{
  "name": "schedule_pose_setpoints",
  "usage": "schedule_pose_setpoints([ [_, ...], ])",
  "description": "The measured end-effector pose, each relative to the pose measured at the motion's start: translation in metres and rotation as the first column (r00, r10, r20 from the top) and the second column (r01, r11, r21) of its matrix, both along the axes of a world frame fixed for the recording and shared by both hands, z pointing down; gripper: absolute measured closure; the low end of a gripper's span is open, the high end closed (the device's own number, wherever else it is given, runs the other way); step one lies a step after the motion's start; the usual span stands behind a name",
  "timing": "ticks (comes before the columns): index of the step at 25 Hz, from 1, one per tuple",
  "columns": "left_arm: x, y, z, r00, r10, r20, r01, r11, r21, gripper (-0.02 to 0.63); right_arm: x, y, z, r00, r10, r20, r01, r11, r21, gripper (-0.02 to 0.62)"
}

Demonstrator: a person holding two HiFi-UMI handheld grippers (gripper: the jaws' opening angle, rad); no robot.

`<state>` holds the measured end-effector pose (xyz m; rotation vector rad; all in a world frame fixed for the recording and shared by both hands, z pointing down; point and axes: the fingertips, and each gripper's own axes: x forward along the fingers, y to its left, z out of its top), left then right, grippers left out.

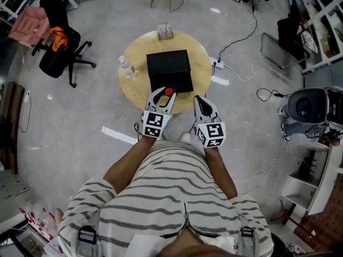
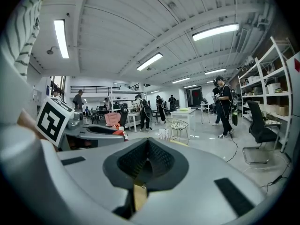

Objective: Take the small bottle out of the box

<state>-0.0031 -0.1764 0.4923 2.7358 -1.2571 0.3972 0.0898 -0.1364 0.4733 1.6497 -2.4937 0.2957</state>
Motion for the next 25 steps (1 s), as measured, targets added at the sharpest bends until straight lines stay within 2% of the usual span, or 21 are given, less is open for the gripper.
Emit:
schedule_pose_setpoints([
  [9,-0.0012,0.0041,-0.0071,1.000,0.016,-0.004,-0.016,1.000,0.015,0.454,-0.0013,-0.0045,-0.0012,1.000,0.013,-0.025,-0.013,1.000,0.001,0.584],
  [25,0.0024,0.0044,-0.0057,1.000,0.029,-0.007,-0.028,0.999,0.028,0.454,0.0023,-0.0076,0.0009,1.000,0.019,-0.015,-0.019,1.000,0.006,0.584],
])
